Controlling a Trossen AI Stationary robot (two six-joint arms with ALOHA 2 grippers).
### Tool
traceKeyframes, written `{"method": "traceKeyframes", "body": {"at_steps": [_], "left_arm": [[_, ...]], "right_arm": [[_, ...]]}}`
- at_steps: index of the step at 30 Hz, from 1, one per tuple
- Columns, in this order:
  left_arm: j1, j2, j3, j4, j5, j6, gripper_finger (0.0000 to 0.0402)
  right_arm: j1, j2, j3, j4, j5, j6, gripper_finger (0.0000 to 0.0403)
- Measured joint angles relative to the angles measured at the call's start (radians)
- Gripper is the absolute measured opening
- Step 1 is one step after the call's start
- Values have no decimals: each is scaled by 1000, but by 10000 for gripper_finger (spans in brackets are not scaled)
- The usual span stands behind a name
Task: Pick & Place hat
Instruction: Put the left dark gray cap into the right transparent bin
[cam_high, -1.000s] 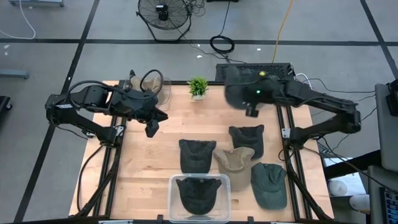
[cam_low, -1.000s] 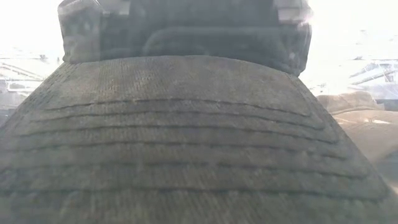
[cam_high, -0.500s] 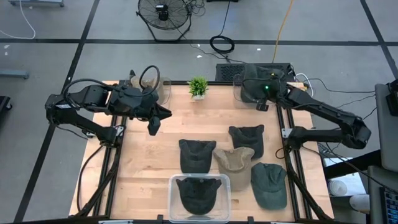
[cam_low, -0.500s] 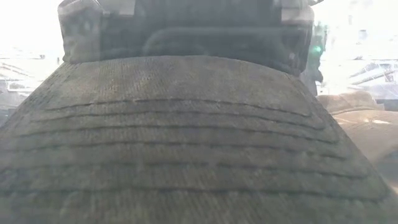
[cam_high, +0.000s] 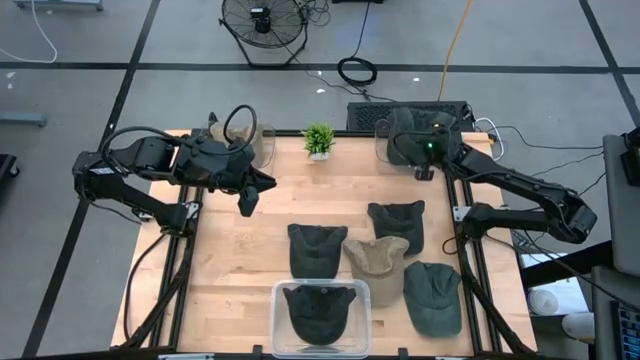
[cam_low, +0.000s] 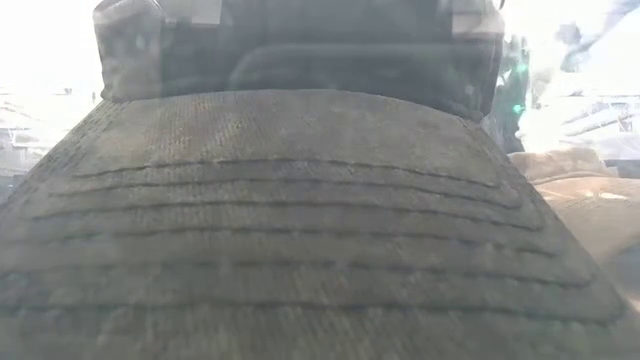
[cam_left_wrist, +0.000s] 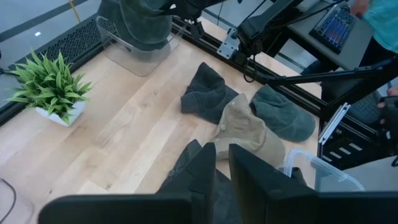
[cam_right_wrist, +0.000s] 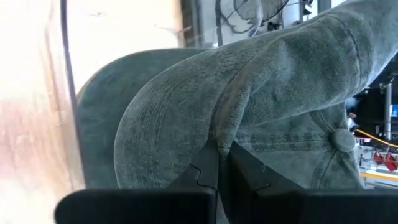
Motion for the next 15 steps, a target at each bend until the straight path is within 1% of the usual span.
{"method": "traceKeyframes", "body": {"at_steps": [6, 11, 15], "left_arm": [[0, 0, 0, 0, 0, -15, 51], [0, 0, 0, -1, 0, -17, 51], [0, 0, 0, -1, 0, -21, 51]], "right_arm": [[4, 0, -7, 24, -8, 2, 4], [3, 0, -7, 30, -81, 2, 4], [4, 0, -7, 29, -79, 2, 4]]}}
